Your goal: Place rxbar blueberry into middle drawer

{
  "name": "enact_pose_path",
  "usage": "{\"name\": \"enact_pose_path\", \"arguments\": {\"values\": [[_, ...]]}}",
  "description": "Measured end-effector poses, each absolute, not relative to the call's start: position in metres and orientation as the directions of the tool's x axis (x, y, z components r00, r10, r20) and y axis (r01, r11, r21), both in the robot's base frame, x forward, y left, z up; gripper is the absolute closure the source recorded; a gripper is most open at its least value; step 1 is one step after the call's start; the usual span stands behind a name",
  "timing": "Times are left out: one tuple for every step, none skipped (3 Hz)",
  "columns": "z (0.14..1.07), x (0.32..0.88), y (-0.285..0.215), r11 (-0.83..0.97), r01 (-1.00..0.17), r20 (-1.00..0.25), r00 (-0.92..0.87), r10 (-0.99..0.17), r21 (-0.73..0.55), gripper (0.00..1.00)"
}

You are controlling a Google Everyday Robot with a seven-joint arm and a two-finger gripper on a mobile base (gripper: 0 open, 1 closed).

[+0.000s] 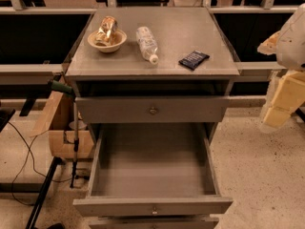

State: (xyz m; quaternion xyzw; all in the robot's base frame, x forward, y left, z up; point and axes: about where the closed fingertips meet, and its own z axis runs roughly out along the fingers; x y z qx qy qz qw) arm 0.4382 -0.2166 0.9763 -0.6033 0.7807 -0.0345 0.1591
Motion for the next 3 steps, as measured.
{"name": "enact_pose_path", "arguments": {"values": [[0.976,0.438,-0.217,0.27,-0.931,-0.207,-0.221,-0.953,-0.246,0.0],[0.979,0.445,-0.217,0.303,-0.922,-0.249,-0.243,-0.938,-0.242,0.0],[0.972,0.487,-0.208,0.421,-0.882,-0.354,-0.333,-0.874,-0.21,0.0]]}}
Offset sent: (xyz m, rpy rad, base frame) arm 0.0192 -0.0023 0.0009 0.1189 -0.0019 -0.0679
